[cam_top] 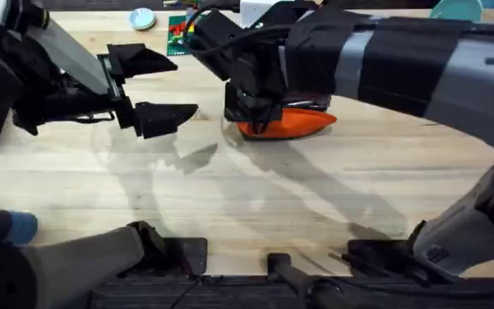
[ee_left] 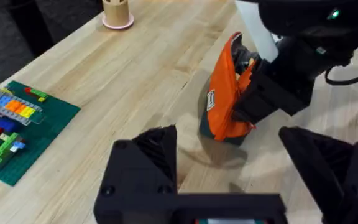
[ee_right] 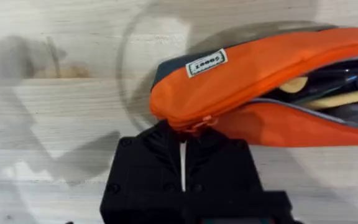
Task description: Unzip the bag, pick up the pens from the table one at a time and place them inside, then zip the bag closed.
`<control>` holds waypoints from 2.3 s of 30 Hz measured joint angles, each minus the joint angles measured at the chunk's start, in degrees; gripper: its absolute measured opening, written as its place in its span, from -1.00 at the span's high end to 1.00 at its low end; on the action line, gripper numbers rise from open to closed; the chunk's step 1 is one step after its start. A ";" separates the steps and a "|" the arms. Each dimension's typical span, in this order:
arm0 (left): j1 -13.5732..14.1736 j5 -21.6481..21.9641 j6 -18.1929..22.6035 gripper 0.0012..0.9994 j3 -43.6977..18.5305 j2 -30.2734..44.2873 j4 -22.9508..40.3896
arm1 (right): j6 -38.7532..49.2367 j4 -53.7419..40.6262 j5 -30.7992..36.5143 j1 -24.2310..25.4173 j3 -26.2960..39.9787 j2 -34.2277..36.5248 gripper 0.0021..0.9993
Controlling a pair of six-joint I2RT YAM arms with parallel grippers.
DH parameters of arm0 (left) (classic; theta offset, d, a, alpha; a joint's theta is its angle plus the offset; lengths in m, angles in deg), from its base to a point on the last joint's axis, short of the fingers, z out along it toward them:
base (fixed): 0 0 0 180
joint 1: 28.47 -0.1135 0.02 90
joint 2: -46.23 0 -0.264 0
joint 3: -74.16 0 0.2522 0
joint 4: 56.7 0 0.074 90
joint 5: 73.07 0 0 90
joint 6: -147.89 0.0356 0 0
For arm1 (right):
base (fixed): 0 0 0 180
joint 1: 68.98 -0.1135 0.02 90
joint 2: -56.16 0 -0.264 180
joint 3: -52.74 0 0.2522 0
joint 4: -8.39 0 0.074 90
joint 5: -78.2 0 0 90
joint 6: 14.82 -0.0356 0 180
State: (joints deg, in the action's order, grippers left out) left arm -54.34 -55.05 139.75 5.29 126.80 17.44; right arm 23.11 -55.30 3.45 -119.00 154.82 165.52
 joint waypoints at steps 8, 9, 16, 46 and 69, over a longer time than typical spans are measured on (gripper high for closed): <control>0.00 0.00 0.00 -0.99 0.02 0.00 0.00 | 0.00 0.00 -0.02 0.00 0.00 0.00 0.94; 0.00 0.00 0.00 -0.99 0.00 0.00 0.02 | 0.00 -0.02 -0.02 0.00 0.00 0.00 0.94; 0.00 0.00 0.00 -0.99 0.00 0.00 0.02 | 0.49 -3.42 0.21 0.02 0.71 0.00 0.94; 1.40 -0.44 0.44 -0.99 0.00 6.91 0.02 | 4.13 -9.31 1.03 0.66 6.38 0.00 0.94; 14.80 -1.97 5.88 -0.99 0.02 22.79 -7.67 | 4.13 -9.07 1.03 0.66 6.40 0.00 0.94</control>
State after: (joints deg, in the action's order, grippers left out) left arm -39.54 -57.02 145.63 5.31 149.59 9.77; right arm 27.24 -64.38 4.47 -118.34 161.22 165.52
